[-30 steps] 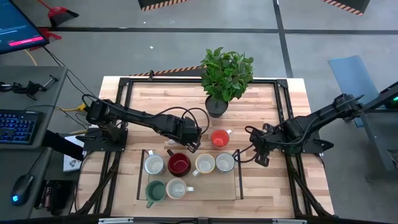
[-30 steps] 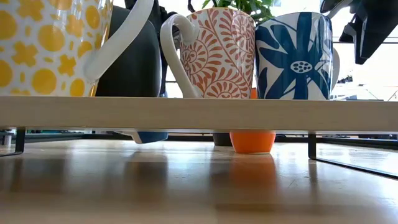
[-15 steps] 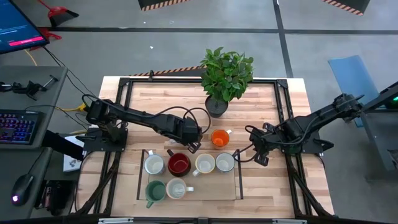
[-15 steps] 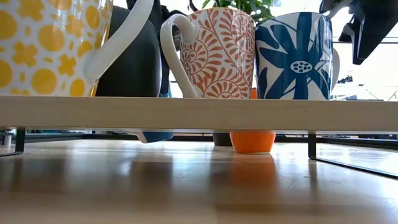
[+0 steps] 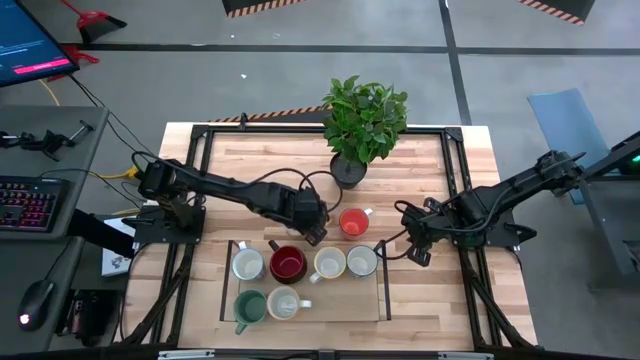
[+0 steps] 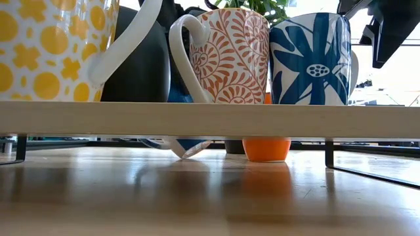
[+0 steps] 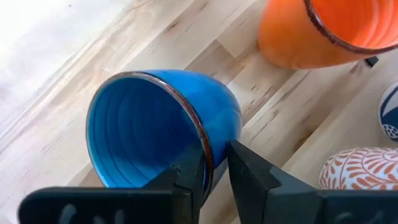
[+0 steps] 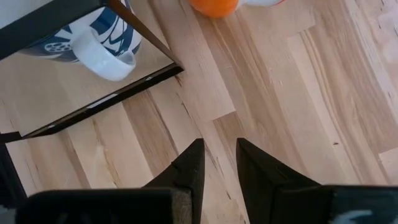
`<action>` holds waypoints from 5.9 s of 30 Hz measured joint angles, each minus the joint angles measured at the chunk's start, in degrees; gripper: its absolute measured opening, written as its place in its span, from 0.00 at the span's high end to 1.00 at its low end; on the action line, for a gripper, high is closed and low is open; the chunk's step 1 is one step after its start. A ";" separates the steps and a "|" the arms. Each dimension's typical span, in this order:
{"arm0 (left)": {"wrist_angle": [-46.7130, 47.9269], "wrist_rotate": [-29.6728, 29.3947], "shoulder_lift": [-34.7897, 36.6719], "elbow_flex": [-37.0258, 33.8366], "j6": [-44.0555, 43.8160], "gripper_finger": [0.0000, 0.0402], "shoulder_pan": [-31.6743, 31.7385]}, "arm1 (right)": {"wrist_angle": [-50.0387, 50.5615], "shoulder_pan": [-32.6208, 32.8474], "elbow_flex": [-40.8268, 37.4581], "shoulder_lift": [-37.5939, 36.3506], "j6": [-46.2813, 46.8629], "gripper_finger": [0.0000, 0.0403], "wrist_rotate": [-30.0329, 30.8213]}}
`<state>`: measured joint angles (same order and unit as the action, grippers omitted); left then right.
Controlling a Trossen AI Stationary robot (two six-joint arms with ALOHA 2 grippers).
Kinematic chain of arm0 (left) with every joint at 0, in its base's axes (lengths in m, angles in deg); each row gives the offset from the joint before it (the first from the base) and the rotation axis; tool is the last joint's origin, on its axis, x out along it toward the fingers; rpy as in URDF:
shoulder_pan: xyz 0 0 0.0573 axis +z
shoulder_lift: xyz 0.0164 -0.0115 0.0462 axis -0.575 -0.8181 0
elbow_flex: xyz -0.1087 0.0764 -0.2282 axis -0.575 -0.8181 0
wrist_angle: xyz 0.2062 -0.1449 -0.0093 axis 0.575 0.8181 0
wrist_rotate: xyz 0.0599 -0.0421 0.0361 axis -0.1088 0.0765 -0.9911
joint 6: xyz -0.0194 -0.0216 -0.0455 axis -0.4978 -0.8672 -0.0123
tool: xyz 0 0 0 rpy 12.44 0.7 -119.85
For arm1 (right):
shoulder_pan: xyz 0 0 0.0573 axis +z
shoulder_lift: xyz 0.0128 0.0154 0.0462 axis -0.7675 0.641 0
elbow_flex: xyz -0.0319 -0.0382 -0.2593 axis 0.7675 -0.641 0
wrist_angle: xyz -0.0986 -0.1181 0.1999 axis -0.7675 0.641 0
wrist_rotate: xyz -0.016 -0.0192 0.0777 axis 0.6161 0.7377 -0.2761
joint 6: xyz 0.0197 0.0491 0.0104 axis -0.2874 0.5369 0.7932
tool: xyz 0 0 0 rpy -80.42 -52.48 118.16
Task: Place coffee mugs
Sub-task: Put the blue mug on the shelf
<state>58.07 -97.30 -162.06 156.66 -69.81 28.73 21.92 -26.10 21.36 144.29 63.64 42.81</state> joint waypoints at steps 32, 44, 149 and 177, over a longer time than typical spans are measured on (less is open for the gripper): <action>5.89 3.90 -1.20 0.00 4.48 0.98 -0.02 | 0.00 0.00 0.00 0.00 -0.17 0.82 -0.02; 6.25 6.17 -2.69 -0.04 3.93 0.85 0.02 | 0.00 0.00 0.00 0.00 0.22 0.82 -0.04; 35.90 -14.20 48.31 -20.20 -28.64 0.76 -39.61 | -4.33 -25.19 74.25 61.26 -47.62 0.48 -8.30; 35.44 -10.53 32.60 -20.20 -51.16 0.76 -55.12 | -4.65 -25.90 74.23 67.68 -47.76 0.48 -7.85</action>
<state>93.51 -107.84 -129.46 136.46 -120.97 -26.40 17.27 -52.00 95.59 211.97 15.89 34.96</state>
